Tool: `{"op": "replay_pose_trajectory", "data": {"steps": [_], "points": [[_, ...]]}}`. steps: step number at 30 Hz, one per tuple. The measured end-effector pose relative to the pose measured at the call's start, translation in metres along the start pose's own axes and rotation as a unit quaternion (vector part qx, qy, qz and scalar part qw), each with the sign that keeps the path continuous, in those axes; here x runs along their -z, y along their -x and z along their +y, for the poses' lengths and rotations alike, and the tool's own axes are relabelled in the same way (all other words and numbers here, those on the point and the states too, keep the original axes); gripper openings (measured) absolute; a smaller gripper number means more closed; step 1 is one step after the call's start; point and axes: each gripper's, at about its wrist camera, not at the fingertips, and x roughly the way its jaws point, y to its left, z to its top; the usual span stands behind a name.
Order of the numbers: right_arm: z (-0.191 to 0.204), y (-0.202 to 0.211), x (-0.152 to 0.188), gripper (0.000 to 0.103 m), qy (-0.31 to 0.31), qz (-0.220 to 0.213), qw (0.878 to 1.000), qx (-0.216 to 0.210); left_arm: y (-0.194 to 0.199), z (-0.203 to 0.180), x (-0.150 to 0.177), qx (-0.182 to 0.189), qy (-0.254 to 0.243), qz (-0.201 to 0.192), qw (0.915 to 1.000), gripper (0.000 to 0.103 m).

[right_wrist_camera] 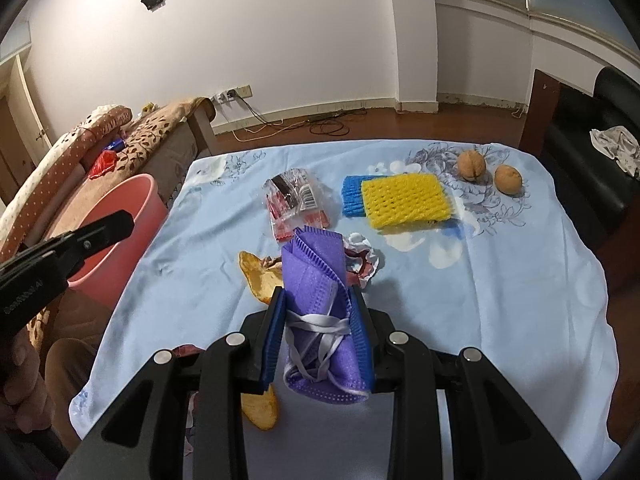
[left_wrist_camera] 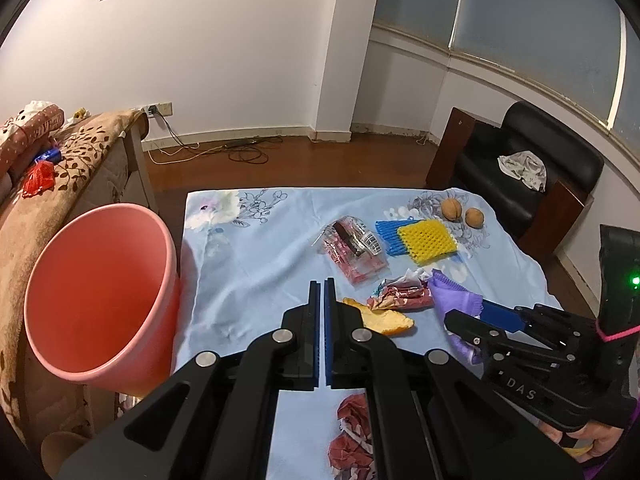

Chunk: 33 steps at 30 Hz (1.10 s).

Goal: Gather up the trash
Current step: 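Grasp the yellow bread crust with the left gripper while the right gripper grasps the purple cloth, then lift the bread crust and purple cloth and carry both toward the pink bucket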

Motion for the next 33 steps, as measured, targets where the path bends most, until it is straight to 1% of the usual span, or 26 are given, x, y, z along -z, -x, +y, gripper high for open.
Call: {"op": "replay_pose_trajectory", "data": {"steps": [10,12,14,15,16,17,18,20,22,26,29,31,32,33], "points": [[-0.014,0.004,0.004,0.03,-0.021,-0.003,1.0,0.001,-0.013,0.007,0.004,0.028,0.017,0.014,0.9994,0.001],[-0.018,0.004,0.005,0.031,-0.025,-0.002,1.0,-0.001,-0.022,0.007,0.004,0.037,0.028,0.027,0.9986,0.001],[-0.02,0.003,0.005,0.031,-0.027,-0.003,1.0,-0.002,-0.035,0.008,0.004,0.045,0.039,0.05,0.997,0.002],[-0.022,0.003,0.006,0.031,-0.028,-0.002,1.0,-0.003,-0.043,0.008,0.004,0.049,0.042,0.063,0.9959,0.013],[-0.023,0.002,0.006,0.031,-0.029,-0.002,1.0,-0.003,-0.049,0.008,0.005,0.051,0.045,0.072,0.9951,0.021],[-0.025,0.001,0.007,0.031,-0.03,-0.001,1.0,-0.003,-0.056,0.008,0.005,0.054,0.05,0.081,0.994,0.035],[-0.027,0.001,0.008,0.031,-0.032,0.001,0.999,-0.003,-0.061,0.008,0.007,0.062,0.056,0.087,0.9927,0.039],[-0.031,-0.002,0.009,0.031,-0.035,0.004,0.999,-0.003,-0.071,0.004,0.008,0.079,0.058,0.103,0.9899,0.04],[-0.034,-0.004,0.01,0.031,-0.039,0.006,0.999,-0.002,-0.08,-0.002,0.011,0.084,0.05,0.114,0.9887,0.04],[-0.041,-0.008,0.01,0.031,-0.047,0.01,0.999,-0.002,-0.093,-0.019,0.016,0.069,0.01,0.118,0.9906,0.04],[-0.043,-0.011,0.01,0.031,-0.047,0.013,0.999,-0.002,-0.099,-0.025,0.017,0.056,-0.005,0.112,0.9921,0.04],[-0.043,-0.012,0.009,0.031,-0.047,0.015,0.999,-0.003,-0.104,-0.028,0.018,0.05,-0.011,0.114,0.9921,0.039],[-0.043,-0.013,0.009,0.031,-0.046,0.015,0.999,-0.003,-0.106,-0.028,0.018,0.045,-0.012,0.117,0.9921,0.037],[-0.042,-0.013,0.009,0.031,-0.045,0.015,0.999,-0.003,-0.108,-0.028,0.018,0.044,-0.013,0.121,0.9916,0.023]]}}
